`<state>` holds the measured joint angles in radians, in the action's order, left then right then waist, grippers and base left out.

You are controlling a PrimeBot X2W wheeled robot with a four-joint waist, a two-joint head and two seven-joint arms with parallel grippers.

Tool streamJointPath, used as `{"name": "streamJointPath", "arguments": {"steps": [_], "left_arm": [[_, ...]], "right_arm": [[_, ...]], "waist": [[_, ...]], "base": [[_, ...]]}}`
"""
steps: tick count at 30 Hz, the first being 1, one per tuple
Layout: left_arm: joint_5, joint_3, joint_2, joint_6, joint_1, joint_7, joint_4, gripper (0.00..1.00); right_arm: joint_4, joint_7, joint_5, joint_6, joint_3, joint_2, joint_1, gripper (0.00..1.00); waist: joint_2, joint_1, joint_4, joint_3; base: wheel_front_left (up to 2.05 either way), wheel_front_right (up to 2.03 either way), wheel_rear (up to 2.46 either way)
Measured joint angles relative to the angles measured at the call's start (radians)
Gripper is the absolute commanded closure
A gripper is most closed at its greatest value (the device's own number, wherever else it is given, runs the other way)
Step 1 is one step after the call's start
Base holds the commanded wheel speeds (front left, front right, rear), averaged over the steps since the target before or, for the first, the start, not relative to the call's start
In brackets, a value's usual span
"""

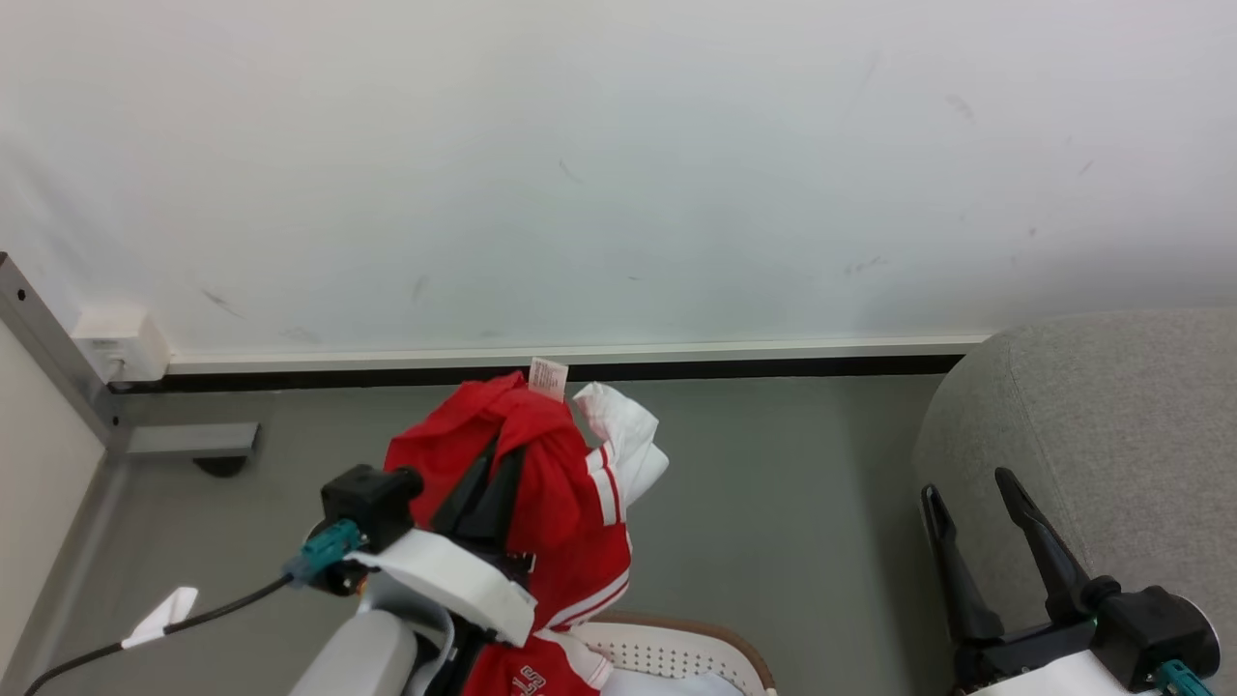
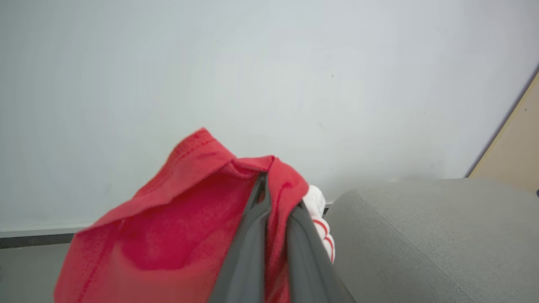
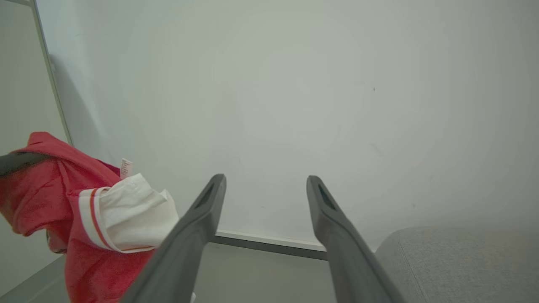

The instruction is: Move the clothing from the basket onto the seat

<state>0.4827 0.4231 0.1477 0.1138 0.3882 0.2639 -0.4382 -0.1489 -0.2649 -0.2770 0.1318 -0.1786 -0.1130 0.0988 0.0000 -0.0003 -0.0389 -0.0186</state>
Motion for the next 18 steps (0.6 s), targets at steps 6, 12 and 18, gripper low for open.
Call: {"name": "streamJointPath", "arguments": {"steps": [6, 12, 18], "left_arm": [[0.003, -0.016, 0.009, -0.023, 0.037, -0.018, 0.138, 1.00], [0.010, -0.033, 0.027, -0.051, 0.050, -0.054, 0.227, 1.00], [0.012, -0.027, 0.028, -0.062, 0.038, -0.070, 0.259, 1.00]], "right_arm": [[0.002, 0.000, -0.001, 0.000, -0.010, 0.006, -0.021, 0.00], [0.006, 0.000, -0.005, 0.000, -0.030, 0.007, -0.020, 0.00], [0.008, 0.000, -0.007, 0.000, -0.050, -0.005, -0.019, 0.00]], "waist": [[0.0000, 0.0001, 0.000, -0.006], [0.0000, 0.0002, -0.010, -0.004], [0.0000, 0.0003, -0.017, -0.001]], "base": [[0.00, 0.00, 0.00], [0.00, 0.00, 0.00], [0.00, 0.00, 0.00]]}}
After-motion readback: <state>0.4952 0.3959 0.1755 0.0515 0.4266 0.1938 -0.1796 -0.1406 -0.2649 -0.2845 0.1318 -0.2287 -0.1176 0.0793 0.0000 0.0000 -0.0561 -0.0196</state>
